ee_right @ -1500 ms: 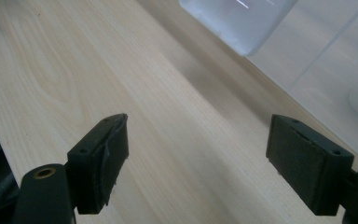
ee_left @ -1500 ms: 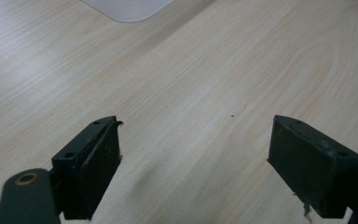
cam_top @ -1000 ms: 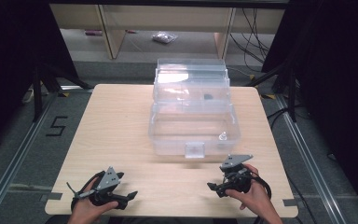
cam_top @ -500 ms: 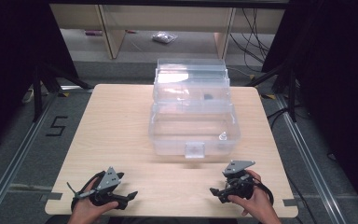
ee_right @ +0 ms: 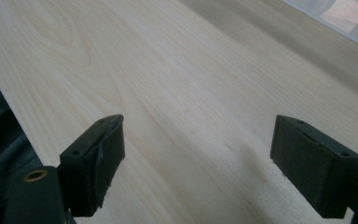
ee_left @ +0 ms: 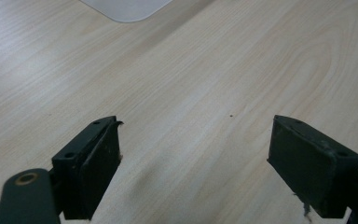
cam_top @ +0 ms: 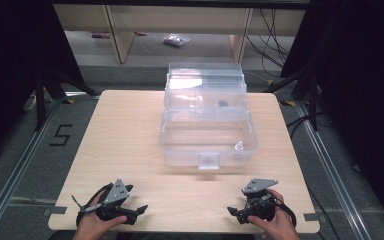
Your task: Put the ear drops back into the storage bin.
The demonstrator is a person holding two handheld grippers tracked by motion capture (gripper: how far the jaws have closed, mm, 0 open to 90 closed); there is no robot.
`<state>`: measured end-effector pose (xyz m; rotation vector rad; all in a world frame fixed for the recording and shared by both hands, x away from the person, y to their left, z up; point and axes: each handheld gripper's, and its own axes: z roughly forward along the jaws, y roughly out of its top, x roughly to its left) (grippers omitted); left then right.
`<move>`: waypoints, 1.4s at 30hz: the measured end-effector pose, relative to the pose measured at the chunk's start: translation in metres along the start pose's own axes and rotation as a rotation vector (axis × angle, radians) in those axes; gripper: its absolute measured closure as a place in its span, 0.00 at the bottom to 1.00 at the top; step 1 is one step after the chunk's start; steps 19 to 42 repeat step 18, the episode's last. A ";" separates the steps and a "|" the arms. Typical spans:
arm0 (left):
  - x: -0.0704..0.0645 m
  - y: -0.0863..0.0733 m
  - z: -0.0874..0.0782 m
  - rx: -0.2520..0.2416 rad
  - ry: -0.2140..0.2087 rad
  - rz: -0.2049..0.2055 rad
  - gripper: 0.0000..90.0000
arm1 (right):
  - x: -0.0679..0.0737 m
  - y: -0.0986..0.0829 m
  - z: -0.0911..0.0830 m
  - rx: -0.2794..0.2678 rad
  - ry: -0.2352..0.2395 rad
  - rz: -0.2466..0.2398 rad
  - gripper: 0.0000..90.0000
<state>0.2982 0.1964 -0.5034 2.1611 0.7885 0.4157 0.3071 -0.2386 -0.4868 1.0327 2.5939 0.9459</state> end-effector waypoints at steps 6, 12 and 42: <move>0.000 0.001 -0.001 -0.002 -0.005 0.005 0.18 | 0.000 0.000 0.004 -0.019 -0.006 0.001 0.20; -0.001 0.001 -0.001 -0.002 -0.006 0.001 0.18 | 0.001 0.000 0.006 -0.009 -0.005 -0.005 0.19; -0.002 0.001 -0.001 -0.010 -0.011 -0.004 0.18 | -0.001 0.001 0.005 -0.003 0.009 -0.018 0.19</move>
